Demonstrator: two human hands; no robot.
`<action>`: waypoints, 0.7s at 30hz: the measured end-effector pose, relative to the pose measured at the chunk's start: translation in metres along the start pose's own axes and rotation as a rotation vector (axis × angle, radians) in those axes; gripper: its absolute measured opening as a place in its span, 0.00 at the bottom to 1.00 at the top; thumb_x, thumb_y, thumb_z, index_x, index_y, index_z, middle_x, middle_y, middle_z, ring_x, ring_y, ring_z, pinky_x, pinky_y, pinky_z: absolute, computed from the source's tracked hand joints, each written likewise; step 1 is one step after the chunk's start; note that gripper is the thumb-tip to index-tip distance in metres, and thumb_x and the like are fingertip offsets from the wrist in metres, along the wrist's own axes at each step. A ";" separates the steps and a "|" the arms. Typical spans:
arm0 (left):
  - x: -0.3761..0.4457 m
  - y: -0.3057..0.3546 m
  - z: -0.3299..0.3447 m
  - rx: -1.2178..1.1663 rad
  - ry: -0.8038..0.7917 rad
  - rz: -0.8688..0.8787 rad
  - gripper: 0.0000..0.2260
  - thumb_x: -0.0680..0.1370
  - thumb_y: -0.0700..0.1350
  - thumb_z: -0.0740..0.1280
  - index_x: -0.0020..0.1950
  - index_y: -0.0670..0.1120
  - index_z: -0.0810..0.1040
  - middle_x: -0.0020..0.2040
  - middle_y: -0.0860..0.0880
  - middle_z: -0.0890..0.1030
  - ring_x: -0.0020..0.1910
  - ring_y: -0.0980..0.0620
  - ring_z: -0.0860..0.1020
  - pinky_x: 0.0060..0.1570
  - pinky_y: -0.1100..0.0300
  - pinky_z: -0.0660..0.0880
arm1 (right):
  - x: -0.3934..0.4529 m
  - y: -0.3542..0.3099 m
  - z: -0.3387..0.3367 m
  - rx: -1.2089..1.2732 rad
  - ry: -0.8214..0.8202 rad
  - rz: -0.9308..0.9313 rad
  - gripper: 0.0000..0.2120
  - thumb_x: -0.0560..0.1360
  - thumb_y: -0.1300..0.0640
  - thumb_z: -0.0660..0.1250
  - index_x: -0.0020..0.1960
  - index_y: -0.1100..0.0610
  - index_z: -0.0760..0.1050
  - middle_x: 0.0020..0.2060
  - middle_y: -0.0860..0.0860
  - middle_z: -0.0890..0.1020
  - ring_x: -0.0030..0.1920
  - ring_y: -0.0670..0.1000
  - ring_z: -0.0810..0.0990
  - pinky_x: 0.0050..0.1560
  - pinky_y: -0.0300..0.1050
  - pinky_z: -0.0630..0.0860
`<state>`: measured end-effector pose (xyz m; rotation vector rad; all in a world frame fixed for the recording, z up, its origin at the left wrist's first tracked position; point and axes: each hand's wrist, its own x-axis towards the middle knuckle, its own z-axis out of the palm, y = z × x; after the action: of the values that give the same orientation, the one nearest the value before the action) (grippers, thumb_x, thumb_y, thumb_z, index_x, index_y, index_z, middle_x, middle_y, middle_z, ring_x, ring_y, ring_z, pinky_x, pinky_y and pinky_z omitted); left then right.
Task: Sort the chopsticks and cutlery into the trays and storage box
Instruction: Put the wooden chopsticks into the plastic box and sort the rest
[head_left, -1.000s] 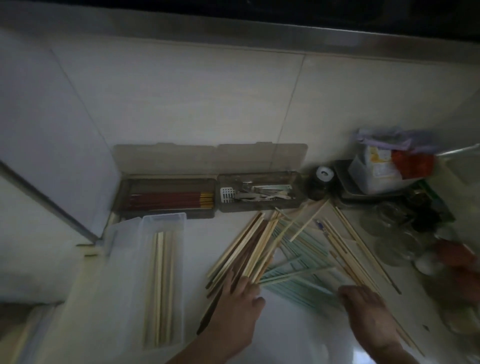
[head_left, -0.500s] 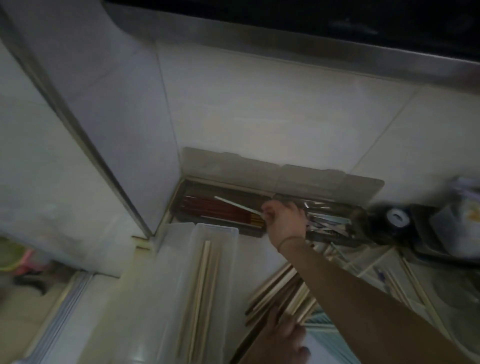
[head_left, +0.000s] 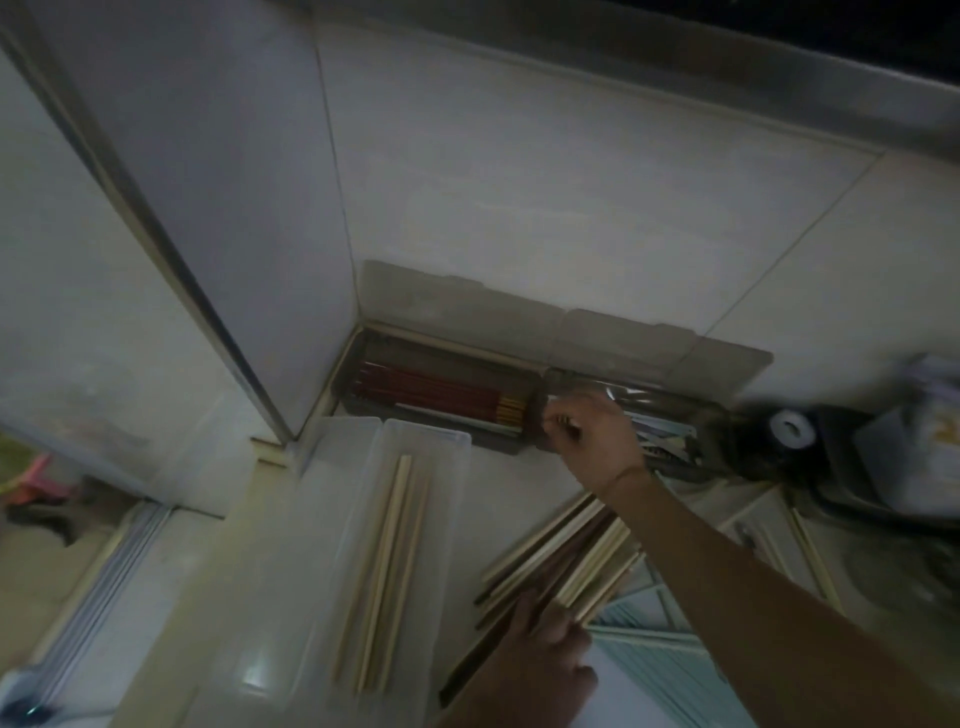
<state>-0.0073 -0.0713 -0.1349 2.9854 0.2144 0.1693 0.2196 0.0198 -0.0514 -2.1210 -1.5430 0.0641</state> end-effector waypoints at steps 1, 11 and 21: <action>0.005 -0.004 -0.004 0.046 0.155 -0.060 0.07 0.73 0.54 0.65 0.39 0.52 0.77 0.45 0.53 0.78 0.53 0.49 0.78 0.57 0.40 0.76 | -0.020 0.010 -0.011 -0.005 0.047 0.042 0.03 0.70 0.59 0.69 0.42 0.54 0.82 0.40 0.50 0.83 0.46 0.52 0.78 0.49 0.43 0.74; 0.007 0.002 -0.007 -0.023 -0.020 0.033 0.10 0.68 0.53 0.60 0.43 0.54 0.78 0.53 0.52 0.78 0.59 0.47 0.74 0.57 0.41 0.77 | -0.235 0.054 -0.038 -0.244 -0.086 -0.045 0.09 0.71 0.48 0.64 0.43 0.49 0.82 0.45 0.46 0.82 0.49 0.53 0.76 0.44 0.43 0.76; 0.002 -0.004 -0.016 -0.100 -0.053 0.050 0.15 0.59 0.55 0.68 0.44 0.55 0.80 0.53 0.56 0.77 0.60 0.50 0.71 0.58 0.46 0.76 | -0.254 0.055 -0.023 -0.222 -0.066 0.111 0.03 0.68 0.50 0.68 0.41 0.47 0.77 0.40 0.44 0.79 0.44 0.51 0.74 0.39 0.46 0.76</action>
<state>-0.0082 -0.0646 -0.1195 2.8931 0.1218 0.1024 0.1854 -0.2294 -0.1194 -2.3991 -1.5297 0.0010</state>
